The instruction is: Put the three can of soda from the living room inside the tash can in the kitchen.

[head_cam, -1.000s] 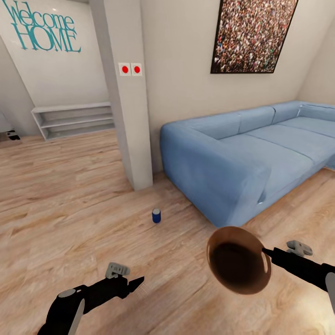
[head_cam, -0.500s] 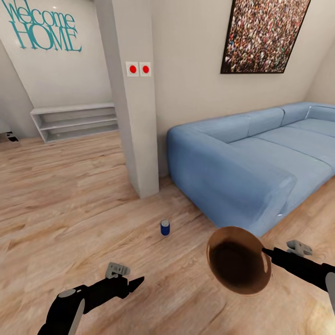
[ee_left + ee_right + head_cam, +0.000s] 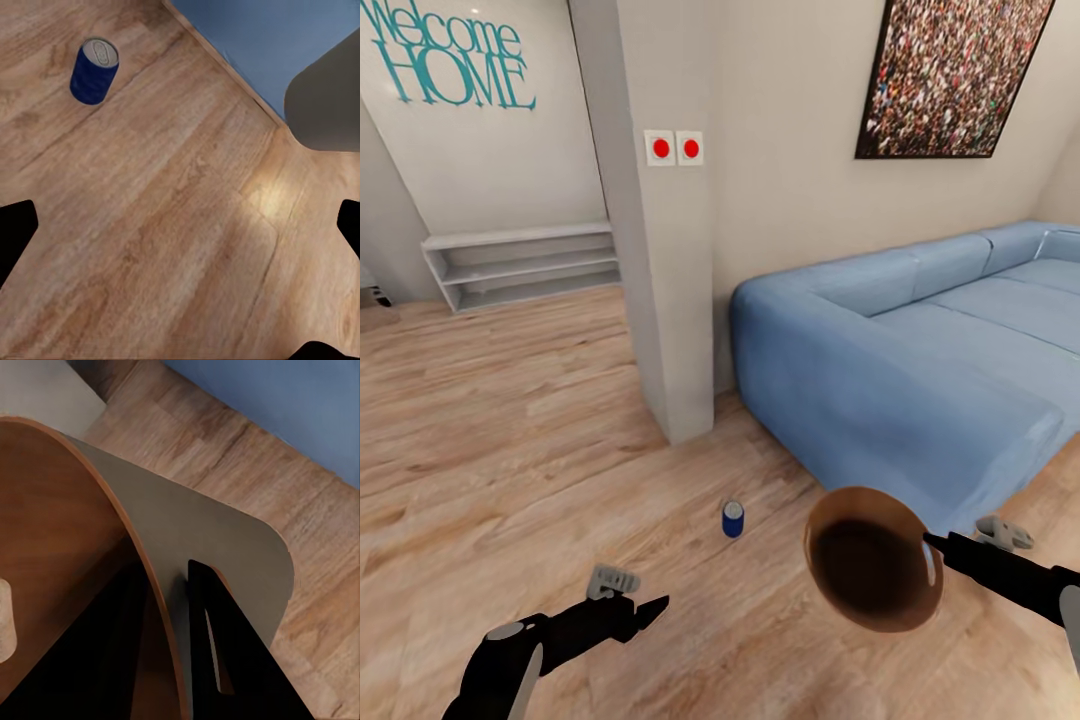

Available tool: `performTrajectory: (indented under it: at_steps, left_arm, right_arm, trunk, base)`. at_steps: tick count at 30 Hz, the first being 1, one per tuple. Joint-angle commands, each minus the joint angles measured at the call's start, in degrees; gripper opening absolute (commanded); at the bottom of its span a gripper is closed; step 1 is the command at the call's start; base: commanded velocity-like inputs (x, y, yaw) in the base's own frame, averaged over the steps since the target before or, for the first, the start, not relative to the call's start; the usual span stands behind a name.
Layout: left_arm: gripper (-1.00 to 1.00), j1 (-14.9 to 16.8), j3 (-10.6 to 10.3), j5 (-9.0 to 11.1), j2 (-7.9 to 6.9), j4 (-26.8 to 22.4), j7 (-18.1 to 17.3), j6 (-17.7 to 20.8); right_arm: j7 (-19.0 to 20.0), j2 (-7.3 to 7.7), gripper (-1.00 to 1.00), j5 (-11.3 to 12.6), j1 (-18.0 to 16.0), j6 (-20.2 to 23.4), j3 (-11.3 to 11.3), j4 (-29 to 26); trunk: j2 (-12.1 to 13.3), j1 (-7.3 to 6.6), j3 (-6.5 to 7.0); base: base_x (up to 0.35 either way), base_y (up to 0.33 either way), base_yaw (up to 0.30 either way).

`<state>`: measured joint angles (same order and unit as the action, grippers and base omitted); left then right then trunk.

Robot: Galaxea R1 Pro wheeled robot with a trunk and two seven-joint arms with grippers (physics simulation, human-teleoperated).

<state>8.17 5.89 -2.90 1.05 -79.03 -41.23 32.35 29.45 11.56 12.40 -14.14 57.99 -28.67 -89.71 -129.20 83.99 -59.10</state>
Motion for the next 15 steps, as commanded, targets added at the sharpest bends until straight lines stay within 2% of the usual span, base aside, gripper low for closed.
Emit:
performTrajectory:
  at_steps: [1,15]
  left_arm:
    - [1.00,0.0,0.0,0.0,0.00,0.0,0.0,0.0]
    - [1.00,0.0,0.0,-0.1,0.01,0.0,-0.1,-0.1]
  right_arm:
    - [0.1,0.00,-1.00,1.8,0.0,0.4,0.0,0.0]
    - [0.1,-0.03,-1.00,1.8,0.0,0.4,0.0,-0.1]
  trunk:
    - [0.0,0.00,0.01]
    - [0.0,0.00,0.01]
  base:
    - [0.328,0.131,0.000]
    - [0.329,0.130,0.000]
